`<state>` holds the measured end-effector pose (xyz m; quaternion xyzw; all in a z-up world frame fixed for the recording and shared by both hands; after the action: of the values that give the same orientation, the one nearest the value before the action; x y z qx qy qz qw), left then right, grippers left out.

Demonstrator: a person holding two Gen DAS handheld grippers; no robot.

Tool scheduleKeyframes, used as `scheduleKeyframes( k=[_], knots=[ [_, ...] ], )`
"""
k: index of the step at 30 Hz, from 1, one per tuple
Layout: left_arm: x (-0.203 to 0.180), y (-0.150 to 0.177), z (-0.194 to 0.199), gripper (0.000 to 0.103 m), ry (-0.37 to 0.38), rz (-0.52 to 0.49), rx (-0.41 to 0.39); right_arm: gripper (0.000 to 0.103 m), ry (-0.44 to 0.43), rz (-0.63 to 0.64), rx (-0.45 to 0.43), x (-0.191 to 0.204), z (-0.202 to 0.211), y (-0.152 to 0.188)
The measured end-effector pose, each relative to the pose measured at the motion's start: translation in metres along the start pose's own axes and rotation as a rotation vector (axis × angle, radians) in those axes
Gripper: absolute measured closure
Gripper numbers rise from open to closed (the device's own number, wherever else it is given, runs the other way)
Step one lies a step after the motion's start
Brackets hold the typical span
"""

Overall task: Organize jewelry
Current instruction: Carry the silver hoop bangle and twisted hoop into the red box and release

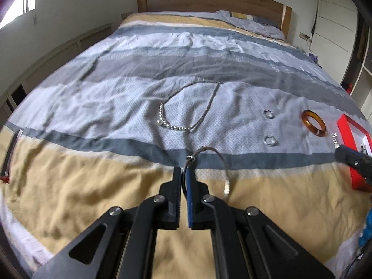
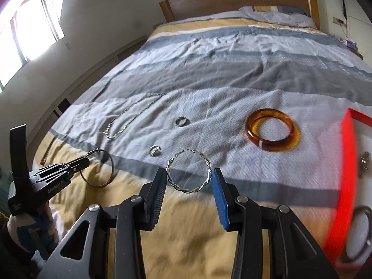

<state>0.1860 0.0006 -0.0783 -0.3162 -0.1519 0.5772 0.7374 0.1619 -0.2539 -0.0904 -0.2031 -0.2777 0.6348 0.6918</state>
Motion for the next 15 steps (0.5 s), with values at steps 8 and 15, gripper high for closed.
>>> scheduleKeyframes(
  k=[8, 15],
  knots=[
    [-0.019, 0.011, 0.047, 0.101, -0.028, -0.061, -0.017, 0.064, 0.037, -0.032, -0.063, -0.018, 0.075, 0.018],
    [-0.049, 0.021, 0.082, 0.101, -0.025, -0.120, -0.024, 0.064, 0.079, -0.090, -0.104, -0.050, 0.127, 0.046]
  ],
)
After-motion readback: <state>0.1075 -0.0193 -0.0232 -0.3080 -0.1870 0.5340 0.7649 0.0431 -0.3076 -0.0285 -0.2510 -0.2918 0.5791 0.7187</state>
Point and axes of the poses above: each gripper's, at about its wrist camera, not at the fingertips, and z roughly against the way its jaws point, x to its left, y to its underside, the point moved 3 cm from there along -z, roughly the way its jaws point, and after that the axes turned 12 degrees about y, right-handed, at the moved point
